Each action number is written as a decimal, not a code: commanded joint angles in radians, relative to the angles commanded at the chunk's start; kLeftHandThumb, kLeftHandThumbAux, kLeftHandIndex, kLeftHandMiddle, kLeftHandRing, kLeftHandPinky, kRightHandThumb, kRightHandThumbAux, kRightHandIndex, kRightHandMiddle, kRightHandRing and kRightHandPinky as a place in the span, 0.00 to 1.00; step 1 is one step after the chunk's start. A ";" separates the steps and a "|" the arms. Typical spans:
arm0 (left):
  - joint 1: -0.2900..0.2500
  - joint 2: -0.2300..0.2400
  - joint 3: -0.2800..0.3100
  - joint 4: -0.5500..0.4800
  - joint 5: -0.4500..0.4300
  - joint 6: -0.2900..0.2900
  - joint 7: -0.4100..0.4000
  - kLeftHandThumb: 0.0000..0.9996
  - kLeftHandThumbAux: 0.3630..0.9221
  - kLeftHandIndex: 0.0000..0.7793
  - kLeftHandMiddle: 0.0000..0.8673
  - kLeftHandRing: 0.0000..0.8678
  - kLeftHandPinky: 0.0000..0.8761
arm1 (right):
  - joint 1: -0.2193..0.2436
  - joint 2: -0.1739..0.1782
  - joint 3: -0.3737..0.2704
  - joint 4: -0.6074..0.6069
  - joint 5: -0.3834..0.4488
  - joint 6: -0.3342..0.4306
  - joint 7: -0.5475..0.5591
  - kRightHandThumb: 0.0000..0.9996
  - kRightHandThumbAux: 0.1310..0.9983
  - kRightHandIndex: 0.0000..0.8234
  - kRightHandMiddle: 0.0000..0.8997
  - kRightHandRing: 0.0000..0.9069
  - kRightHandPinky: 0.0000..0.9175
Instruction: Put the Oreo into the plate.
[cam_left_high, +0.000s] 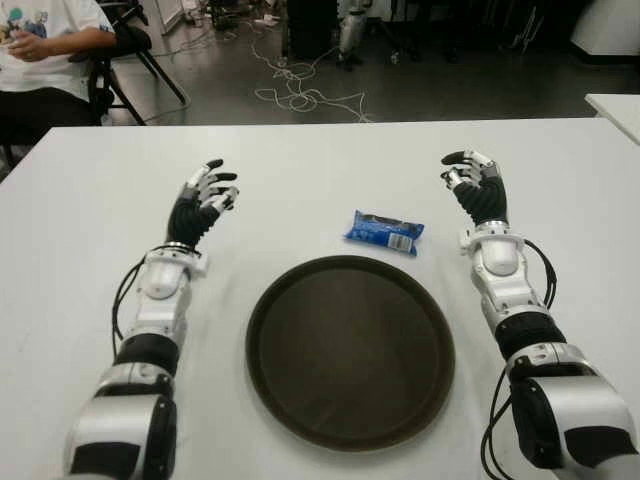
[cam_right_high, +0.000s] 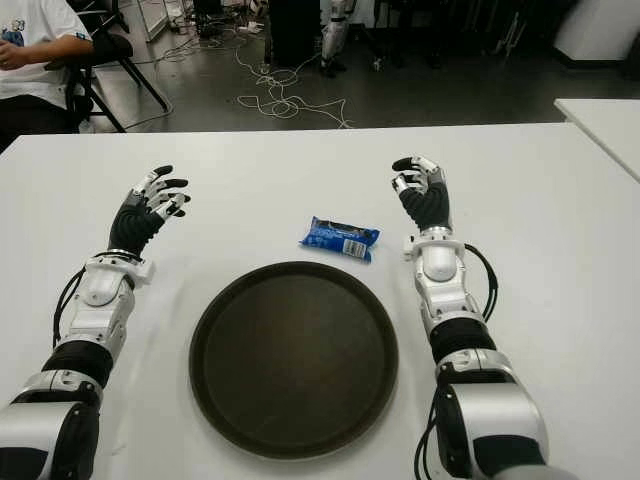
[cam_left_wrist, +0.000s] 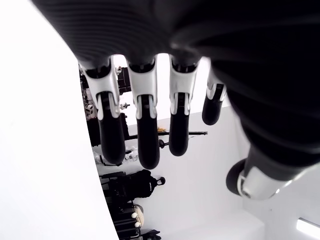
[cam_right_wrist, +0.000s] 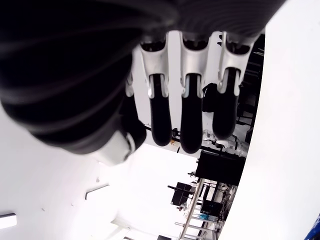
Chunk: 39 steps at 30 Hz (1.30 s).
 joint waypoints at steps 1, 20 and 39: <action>0.000 0.000 0.000 0.000 -0.001 -0.001 -0.001 0.25 0.45 0.20 0.32 0.36 0.44 | 0.000 0.000 0.000 0.001 0.001 -0.001 0.001 0.67 0.70 0.49 0.42 0.44 0.47; 0.018 -0.003 0.001 -0.037 -0.005 0.012 0.002 0.26 0.43 0.19 0.32 0.37 0.45 | 0.017 -0.006 0.009 -0.036 -0.009 0.014 -0.006 0.67 0.70 0.49 0.42 0.43 0.46; 0.051 -0.014 -0.005 -0.116 0.002 0.048 0.021 0.25 0.44 0.20 0.32 0.38 0.45 | 0.052 -0.008 0.007 -0.114 0.003 0.047 0.029 0.67 0.70 0.50 0.43 0.44 0.46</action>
